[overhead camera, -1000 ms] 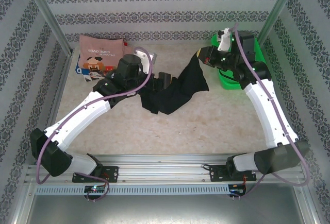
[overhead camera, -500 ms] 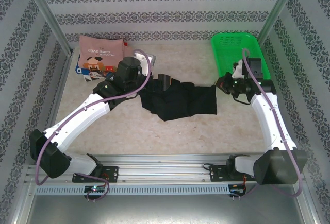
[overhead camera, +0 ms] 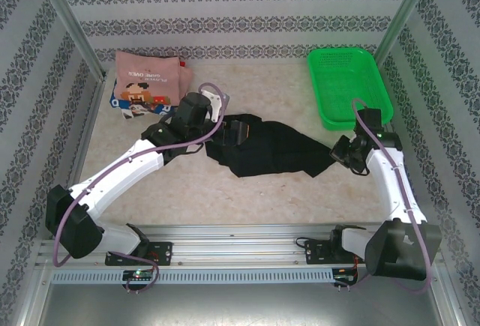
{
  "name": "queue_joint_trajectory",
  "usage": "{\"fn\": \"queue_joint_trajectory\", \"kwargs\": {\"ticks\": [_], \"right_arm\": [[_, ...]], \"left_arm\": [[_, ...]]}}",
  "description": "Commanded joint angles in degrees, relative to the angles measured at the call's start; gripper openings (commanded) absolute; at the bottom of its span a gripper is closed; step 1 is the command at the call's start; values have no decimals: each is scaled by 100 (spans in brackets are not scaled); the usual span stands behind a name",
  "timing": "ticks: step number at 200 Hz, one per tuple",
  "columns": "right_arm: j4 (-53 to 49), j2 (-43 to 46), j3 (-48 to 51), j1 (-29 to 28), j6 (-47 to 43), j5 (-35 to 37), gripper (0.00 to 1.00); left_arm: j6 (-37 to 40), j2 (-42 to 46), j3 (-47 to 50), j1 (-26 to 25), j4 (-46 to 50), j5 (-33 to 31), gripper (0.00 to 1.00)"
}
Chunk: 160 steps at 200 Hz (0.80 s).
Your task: Fold and stack the t-shirts
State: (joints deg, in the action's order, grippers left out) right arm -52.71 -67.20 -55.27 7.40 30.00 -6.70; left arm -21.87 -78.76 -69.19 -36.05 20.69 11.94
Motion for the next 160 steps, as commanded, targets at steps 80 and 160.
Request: {"fn": "queue_joint_trajectory", "kwargs": {"ticks": [80,160], "right_arm": [[780,-164,-314,462,-120,65,0],[314,-443,-596,710,-453,449,0]], "left_arm": [[-293,-528,485,-297,399,304,100],[-1018,-1676,229,-247,490,-624,100]]}}
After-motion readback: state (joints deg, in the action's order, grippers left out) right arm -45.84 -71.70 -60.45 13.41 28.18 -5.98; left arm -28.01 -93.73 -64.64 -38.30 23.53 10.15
